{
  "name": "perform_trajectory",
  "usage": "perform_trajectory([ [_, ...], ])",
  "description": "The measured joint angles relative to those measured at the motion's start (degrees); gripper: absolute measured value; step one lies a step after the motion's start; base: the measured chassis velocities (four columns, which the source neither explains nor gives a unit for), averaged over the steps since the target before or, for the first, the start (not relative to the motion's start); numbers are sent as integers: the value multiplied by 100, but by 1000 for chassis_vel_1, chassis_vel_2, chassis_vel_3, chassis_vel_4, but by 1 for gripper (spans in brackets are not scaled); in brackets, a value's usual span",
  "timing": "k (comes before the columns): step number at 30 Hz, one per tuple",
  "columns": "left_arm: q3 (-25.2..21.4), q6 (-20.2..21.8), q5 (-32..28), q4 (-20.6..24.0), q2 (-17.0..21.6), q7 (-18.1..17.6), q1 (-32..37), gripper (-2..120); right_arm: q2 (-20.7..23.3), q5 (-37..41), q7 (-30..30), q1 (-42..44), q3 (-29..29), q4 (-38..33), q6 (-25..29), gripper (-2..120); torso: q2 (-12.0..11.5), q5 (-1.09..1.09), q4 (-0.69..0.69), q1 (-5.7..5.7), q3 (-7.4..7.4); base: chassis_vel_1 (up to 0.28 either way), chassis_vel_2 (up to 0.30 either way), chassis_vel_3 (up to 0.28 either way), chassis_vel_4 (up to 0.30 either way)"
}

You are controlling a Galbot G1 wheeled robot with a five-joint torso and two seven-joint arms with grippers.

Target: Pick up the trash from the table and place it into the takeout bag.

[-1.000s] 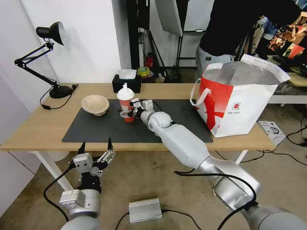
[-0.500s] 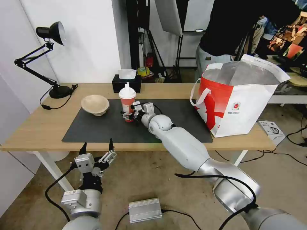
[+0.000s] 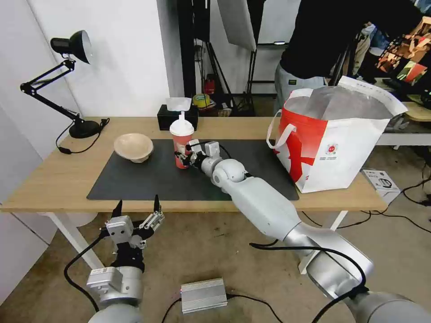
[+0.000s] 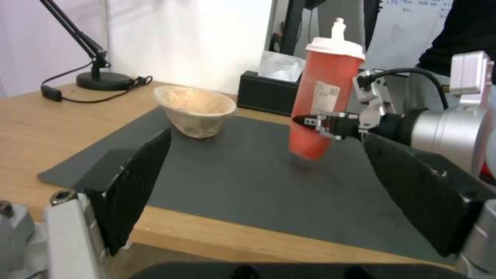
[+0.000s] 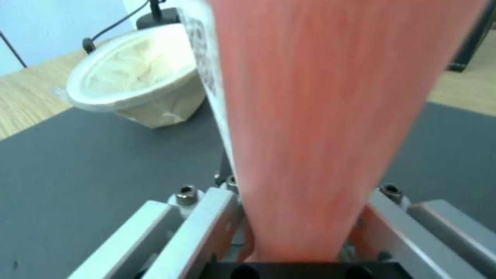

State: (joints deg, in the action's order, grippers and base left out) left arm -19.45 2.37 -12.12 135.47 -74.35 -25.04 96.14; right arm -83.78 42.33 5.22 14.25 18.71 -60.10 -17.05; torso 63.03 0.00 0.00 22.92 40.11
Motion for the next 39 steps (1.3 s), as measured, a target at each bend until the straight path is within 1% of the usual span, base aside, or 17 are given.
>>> perform_trajectory([
  [2, -1, 0, 0, 0, 5, -2, -1, 100, 69, 48, -28, -14, 4, -103, -21, 5, 0, 0, 0, 0, 0, 0, 0, 0, 0],
  [5, -4, 0, 0, 12, 8, -2, 8, 100, 158, 129, -96, -30, 4, -258, -61, 5, 0, 0, 0, 0, 0, 0, 0, 0, 0],
  [8, -9, 0, 0, 42, 16, -7, 42, 100, 392, 313, -298, -99, 5, -642, -214, 5, 0, 0, 0, 0, 0, 0, 0, 0, 0],
  [10, -12, 0, 0, 47, 18, -7, 45, 100, 426, 335, -329, -112, 4, -696, -236, 5, 0, 1, 0, 0, 0, 0, 0, 0, 0],
  [14, -70, 0, -17, 96, 71, -12, 79, 100, 795, 780, -726, -275, -54, -1414, -554, 5, 0, 1, 0, 0, 0, 0, 0, 0, 0],
  [15, -70, 0, -17, 96, 71, -12, 79, 100, 795, 780, -726, -275, -54, -1414, -554, 5, 0, 1, 0, 0, 0, 0, 0, 0, 0],
  [18, -117, 0, -56, 171, 108, -19, 83, 100, 1044, 1358, -1077, -369, -55, -1960, -788, 5, 0, 1, 0, -1, 0, 0, 0, 0, 0],
  [19, -128, 2, -63, 184, 119, -20, 90, 100, 1128, 1443, -1150, -392, -51, -2110, -824, 5, 0, 1, 0, 0, 0, 0, 0, 0, 0],
  [20, -128, 2, -63, 184, 119, -20, 90, 100, 1128, 1443, -1150, -392, -51, -2110, -824, 5, 0, 1, 0, 0, 0, 0, 0, 0, 0],
  [23, -147, 8, -65, 211, 138, -20, 123, 100, 1364, 1696, -1381, -464, -48, -2528, -949, 5, 0, 0, 0, 0, 0, 0, 0, 0, 0],
  [24, -147, 8, -65, 211, 138, -20, 123, 100, 1364, 1696, -1381, -464, -48, -2528, -949, 5, 0, 0, 0, 0, 0, 0, 0, 0, 0],
  [28, -148, 19, -53, 225, 134, -20, 155, 100, 1644, 1867, -1543, -589, -61, -2879, -1045, 5, 0, 0, 0, 0, 0, 0, 0, 0, 0],
  [29, -148, 19, -53, 225, 134, -20, 155, 100, 1644, 1867, -1543, -589, -61, -2879, -1045, 5, 0, 0, 0, 0, 0, 0, 0, 0, 0],
  [35, -140, 23, -23, 239, 104, -19, 213, 100, 2049, 2184, -1777, -811, -184, -3234, -1155, 5, 0, 0, 0, 0, 0, 0, 0, 0, 0],
  [36, -140, 23, -23, 239, 104, -19, 213, 100, 2049, 2184, -1777, -811, -184, -3234, -1155, 5, 0, 0, 0, 0, 0, 0, 0, 0, 0],
  [39, -127, 23, -17, 239, 104, -19, 214, 100, 2232, 2335, -2022, -959, -310, -3418, -1208, 5, 0, 1, 0, 0, 0, 0, 0, 0, 0],
])
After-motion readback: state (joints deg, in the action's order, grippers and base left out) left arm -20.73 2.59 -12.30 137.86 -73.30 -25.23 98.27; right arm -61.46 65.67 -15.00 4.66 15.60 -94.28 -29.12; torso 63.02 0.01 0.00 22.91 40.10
